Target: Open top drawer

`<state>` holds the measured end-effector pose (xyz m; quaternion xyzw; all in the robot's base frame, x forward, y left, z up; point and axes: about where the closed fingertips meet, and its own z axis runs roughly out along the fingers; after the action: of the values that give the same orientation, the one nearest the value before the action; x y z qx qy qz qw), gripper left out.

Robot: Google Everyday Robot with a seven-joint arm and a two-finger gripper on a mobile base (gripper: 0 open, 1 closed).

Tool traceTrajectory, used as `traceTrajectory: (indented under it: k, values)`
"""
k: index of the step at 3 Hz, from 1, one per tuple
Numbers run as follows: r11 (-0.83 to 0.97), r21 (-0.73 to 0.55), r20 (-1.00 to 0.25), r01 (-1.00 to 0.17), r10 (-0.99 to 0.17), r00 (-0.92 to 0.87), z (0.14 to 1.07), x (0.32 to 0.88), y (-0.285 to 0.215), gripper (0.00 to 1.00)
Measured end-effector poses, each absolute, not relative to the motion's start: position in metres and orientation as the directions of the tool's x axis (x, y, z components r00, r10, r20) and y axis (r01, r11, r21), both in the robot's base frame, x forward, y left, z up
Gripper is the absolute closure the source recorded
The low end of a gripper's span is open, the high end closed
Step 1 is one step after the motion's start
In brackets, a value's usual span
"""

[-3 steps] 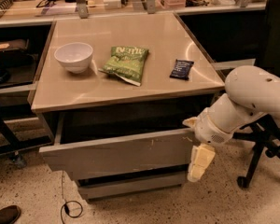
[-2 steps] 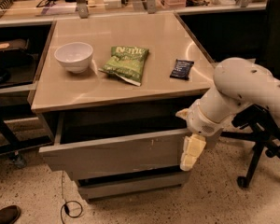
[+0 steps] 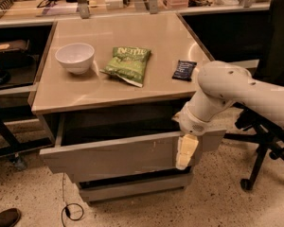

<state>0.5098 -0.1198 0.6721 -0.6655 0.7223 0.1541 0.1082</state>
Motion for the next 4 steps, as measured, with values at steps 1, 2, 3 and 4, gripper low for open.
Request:
traceTrajectory:
  k: [1,2,3,4]
  values:
    - [0.105,0.107,-0.343,-0.989,-0.929,-0.135,0.674,0.491,-0.130,0.00]
    - [0.132,0.143,-0.345,-0.981,-0.922,-0.174,0.673,0.462,-0.138,0.00]
    - [0.128,0.179,-0.343,-0.976,-0.921,-0.184,0.668,0.441,-0.137,0.00]
    - [0.123,0.179,-0.344,-0.976,-0.921,-0.180,0.668,0.441,-0.137,0.00]
